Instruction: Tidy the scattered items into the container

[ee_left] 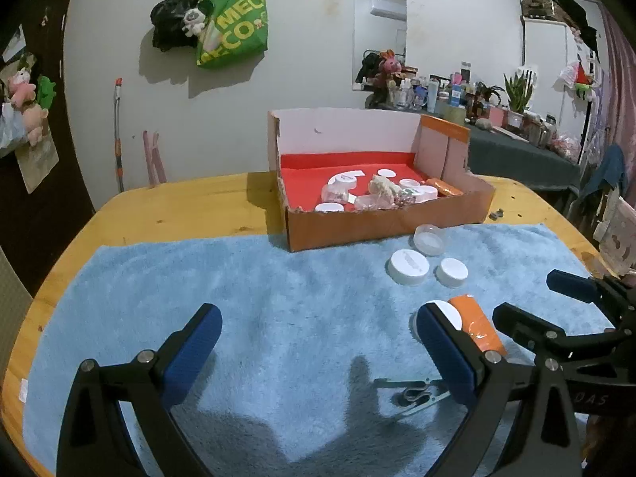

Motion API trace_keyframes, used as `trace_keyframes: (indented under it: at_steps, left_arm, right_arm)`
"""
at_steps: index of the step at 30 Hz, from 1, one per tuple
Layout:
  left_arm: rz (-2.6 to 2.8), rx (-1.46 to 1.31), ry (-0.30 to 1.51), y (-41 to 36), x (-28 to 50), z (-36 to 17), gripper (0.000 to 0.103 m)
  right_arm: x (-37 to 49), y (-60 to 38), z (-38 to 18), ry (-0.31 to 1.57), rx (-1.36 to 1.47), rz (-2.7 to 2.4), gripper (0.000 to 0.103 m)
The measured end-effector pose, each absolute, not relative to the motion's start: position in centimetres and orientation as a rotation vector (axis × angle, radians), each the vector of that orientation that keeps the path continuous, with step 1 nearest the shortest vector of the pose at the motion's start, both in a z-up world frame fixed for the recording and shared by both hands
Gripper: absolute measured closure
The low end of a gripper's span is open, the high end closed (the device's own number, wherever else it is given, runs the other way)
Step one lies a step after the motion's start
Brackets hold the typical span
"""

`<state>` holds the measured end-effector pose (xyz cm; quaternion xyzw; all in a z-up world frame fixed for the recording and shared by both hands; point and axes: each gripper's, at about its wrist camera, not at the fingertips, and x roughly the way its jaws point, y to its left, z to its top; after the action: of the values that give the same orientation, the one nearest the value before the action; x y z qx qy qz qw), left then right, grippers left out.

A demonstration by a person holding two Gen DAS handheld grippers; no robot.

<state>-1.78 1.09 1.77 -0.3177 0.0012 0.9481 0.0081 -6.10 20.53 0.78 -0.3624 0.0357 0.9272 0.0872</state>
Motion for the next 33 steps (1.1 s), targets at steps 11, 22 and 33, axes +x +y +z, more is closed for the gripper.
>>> trace_keyframes:
  at_steps: [11,22,33]
  left_arm:
    - [2.966,-1.032,-0.015,0.8,-2.4,0.7,0.002]
    - [2.956,-1.057,-0.019,0.8,-2.7,0.4,0.002]
    - [2.965,-1.031,-0.019,0.8,-2.5,0.5,0.002]
  right_arm:
    - [-6.4,20.2,0.2,0.085,-1.082,2.755,0.011]
    - [-6.6,20.2,-0.4,0.093,-1.086,2.740,0.011]
    - [-6.6,20.2,-0.6,0.092,-1.087,2.742,0.011]
